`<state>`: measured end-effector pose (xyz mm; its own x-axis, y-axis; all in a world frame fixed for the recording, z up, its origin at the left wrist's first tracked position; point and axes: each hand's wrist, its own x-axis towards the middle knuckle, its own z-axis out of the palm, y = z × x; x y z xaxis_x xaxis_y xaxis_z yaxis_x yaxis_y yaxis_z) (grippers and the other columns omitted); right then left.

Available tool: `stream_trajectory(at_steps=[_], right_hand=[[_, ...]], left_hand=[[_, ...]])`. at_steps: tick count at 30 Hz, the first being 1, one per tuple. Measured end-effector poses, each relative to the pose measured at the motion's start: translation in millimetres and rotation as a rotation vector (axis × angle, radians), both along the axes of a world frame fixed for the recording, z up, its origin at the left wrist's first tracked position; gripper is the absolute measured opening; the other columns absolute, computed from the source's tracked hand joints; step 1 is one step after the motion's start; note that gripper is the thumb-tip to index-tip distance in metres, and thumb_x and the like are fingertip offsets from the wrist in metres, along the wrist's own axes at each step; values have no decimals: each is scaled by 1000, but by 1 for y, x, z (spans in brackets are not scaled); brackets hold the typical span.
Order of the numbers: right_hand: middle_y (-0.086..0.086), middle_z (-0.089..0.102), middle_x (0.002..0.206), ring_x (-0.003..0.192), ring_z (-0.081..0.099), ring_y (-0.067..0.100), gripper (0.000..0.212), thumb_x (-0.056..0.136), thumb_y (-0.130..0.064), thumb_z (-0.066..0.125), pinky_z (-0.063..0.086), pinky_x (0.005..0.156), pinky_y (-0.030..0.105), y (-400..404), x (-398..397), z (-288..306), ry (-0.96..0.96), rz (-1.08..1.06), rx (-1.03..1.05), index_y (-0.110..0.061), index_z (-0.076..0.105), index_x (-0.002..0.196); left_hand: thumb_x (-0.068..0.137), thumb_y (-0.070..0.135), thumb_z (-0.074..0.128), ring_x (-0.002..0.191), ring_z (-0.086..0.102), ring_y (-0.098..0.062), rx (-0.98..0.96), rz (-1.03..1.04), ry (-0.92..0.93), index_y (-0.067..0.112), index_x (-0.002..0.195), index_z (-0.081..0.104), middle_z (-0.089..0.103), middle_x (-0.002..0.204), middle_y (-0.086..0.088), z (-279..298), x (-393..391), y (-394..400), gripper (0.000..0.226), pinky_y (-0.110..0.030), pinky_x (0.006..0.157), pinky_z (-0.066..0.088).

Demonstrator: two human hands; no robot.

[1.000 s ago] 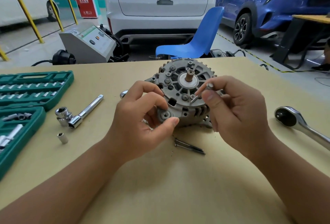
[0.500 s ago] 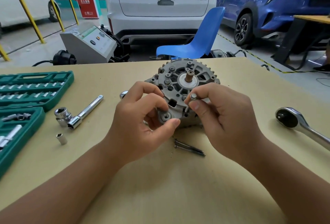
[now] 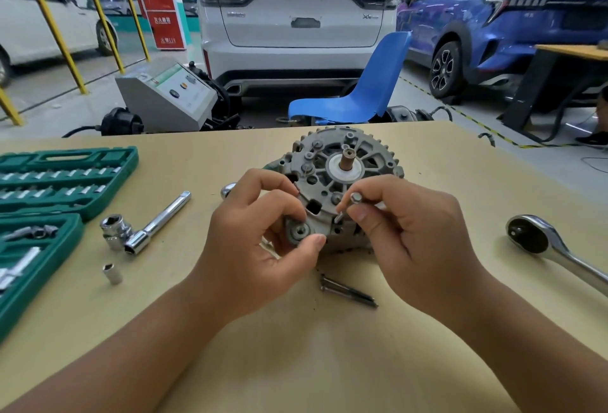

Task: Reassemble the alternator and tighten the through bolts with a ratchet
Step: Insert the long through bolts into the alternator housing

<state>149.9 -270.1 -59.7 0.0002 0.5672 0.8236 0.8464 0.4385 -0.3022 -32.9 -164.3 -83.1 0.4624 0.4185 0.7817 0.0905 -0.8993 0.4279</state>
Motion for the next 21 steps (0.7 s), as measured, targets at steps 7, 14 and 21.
stream_trajectory(at_steps=[7,14,21], right_hand=[[3,71,87,75,65,19,22,100,-15,54,55,63,37,-1,0,0,-76,-37,7,-3,71,99],[3,65,89,67,59,25,22,103,-17,50,52,54,42,-3,2,1,-168,-41,-41,-4,69,101],[0,61,85,64,48,13,16,100,-15,57,46,55,26,-1,-4,0,-187,-48,-22,-5,68,97]], left_hand=[[74,17,88,69,55,-4,10,3,2,5,82,70,58,101,-7,1,1,-3,23,-8,64,41],[74,18,88,69,55,-5,12,7,8,4,82,70,58,101,-8,1,1,-3,23,-8,64,41],[78,24,84,69,54,-3,14,12,1,5,82,70,59,102,-8,1,1,-4,23,-9,66,40]])
